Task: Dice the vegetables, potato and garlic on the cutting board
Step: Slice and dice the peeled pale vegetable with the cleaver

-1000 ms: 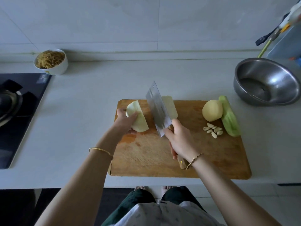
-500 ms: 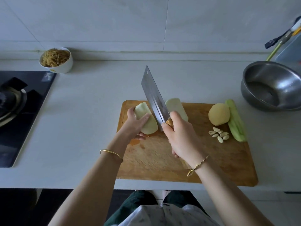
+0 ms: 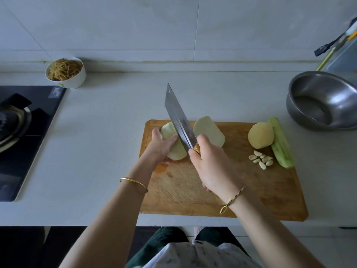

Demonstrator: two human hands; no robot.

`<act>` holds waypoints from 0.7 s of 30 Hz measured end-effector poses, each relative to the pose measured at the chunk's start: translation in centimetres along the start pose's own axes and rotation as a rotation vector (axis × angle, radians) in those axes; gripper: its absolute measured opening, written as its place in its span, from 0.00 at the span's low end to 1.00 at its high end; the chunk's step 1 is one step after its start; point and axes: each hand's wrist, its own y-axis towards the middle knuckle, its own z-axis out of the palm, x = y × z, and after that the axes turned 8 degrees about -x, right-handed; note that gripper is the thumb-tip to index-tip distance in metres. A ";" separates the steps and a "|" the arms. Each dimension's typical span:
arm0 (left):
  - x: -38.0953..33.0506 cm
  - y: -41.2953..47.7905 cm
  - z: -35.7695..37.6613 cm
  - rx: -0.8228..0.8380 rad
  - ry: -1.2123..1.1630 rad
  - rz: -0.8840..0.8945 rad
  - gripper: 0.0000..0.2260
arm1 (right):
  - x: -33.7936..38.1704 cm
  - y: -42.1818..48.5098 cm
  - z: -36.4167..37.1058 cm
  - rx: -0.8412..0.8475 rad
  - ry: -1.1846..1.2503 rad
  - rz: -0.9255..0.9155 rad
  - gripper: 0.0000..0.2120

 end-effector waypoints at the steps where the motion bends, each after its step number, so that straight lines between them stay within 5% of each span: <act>1: 0.0 0.0 0.0 0.003 0.003 0.006 0.26 | 0.2 -0.2 0.2 -0.004 -0.049 -0.013 0.06; 8: 0.2 0.5 0.2 -0.006 -0.037 -0.011 0.25 | 1.8 -1.3 1.4 -0.033 -0.206 -0.098 0.08; 21: -0.4 0.0 0.5 -0.035 -0.044 -0.019 0.25 | 0.6 -0.4 -0.2 0.021 -0.054 -0.068 0.05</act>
